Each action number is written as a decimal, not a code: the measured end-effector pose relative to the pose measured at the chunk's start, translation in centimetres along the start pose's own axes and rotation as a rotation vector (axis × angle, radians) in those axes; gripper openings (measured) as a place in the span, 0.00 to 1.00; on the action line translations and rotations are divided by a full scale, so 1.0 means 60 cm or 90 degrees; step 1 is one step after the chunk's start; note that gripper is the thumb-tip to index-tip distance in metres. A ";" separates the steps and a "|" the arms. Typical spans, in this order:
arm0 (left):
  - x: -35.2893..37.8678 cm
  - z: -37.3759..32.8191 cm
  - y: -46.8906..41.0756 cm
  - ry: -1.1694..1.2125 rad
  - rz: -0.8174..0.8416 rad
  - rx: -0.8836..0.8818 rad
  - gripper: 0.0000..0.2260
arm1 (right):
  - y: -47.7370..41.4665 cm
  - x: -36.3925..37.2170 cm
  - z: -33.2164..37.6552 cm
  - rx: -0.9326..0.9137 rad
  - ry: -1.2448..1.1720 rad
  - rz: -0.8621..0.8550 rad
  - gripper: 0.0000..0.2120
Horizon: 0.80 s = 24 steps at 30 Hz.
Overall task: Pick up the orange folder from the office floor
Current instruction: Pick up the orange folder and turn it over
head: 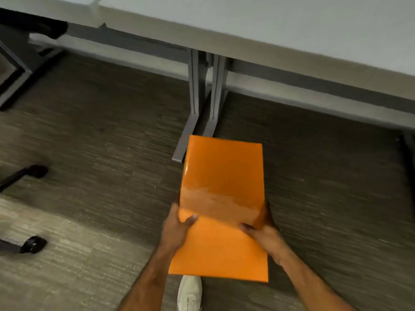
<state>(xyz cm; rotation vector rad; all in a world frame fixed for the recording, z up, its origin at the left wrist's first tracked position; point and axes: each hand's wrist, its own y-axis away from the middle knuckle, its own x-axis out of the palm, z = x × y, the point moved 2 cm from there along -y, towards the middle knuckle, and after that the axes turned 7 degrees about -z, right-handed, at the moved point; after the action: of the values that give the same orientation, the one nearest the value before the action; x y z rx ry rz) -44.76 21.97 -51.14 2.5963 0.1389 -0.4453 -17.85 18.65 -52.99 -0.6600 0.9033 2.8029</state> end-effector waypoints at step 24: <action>0.249 0.214 -0.456 -0.102 0.182 0.115 0.30 | -0.402 0.104 -0.238 -0.026 -0.086 -0.092 0.57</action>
<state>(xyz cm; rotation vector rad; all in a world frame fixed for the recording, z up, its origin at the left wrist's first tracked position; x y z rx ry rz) -39.26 39.72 -79.30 2.6837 -0.3380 -0.5790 -12.30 29.89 -78.85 -0.5119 0.7455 2.7053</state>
